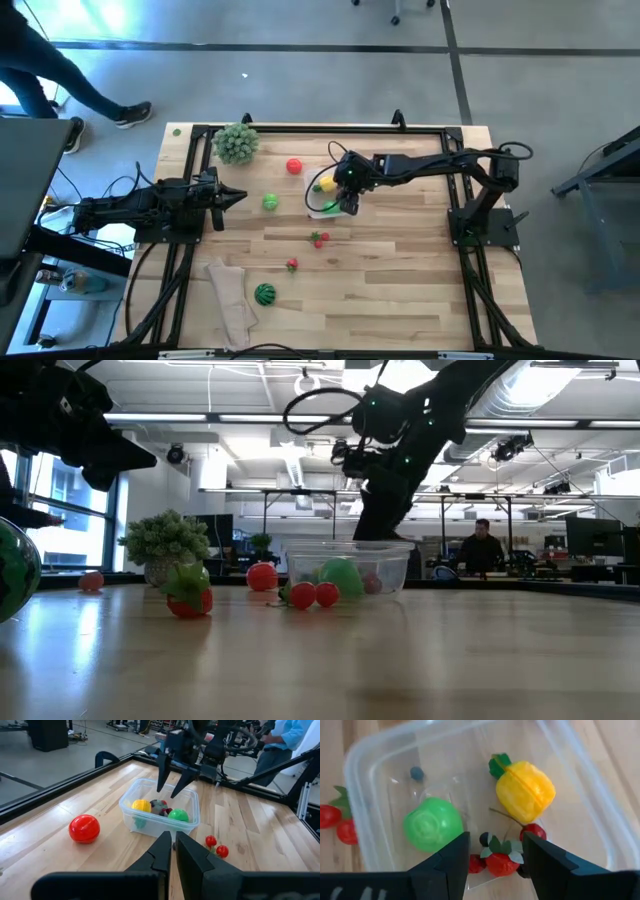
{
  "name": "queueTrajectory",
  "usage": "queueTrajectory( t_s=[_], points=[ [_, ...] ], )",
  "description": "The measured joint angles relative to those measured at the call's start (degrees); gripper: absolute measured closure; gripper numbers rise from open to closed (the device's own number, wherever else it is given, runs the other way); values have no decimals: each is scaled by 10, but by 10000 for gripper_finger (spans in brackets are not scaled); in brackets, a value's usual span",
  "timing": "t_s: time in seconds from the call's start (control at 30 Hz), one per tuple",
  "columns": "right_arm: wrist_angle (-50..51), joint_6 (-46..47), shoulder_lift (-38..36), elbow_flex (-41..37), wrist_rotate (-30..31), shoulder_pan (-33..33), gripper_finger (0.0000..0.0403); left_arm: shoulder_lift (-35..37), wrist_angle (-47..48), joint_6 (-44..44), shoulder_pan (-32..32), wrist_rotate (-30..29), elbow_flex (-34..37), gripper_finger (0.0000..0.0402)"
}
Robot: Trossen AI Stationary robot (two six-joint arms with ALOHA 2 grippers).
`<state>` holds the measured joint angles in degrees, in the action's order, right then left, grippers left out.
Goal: Pick and placing Produce into tupperware
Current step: Put the red cherry into the transparent container
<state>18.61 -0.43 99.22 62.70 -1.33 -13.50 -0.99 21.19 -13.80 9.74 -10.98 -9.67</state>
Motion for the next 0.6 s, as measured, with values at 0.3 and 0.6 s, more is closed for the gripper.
queueTrajectory(
  t_s=[0.3,0.6],
  points=[
    [47,20,-82,0,0,1,229,0,0,0,0,0,0,385],
    [180,120,-174,0,48,87,229,0,0,0,0,0,0,385]
  ],
)
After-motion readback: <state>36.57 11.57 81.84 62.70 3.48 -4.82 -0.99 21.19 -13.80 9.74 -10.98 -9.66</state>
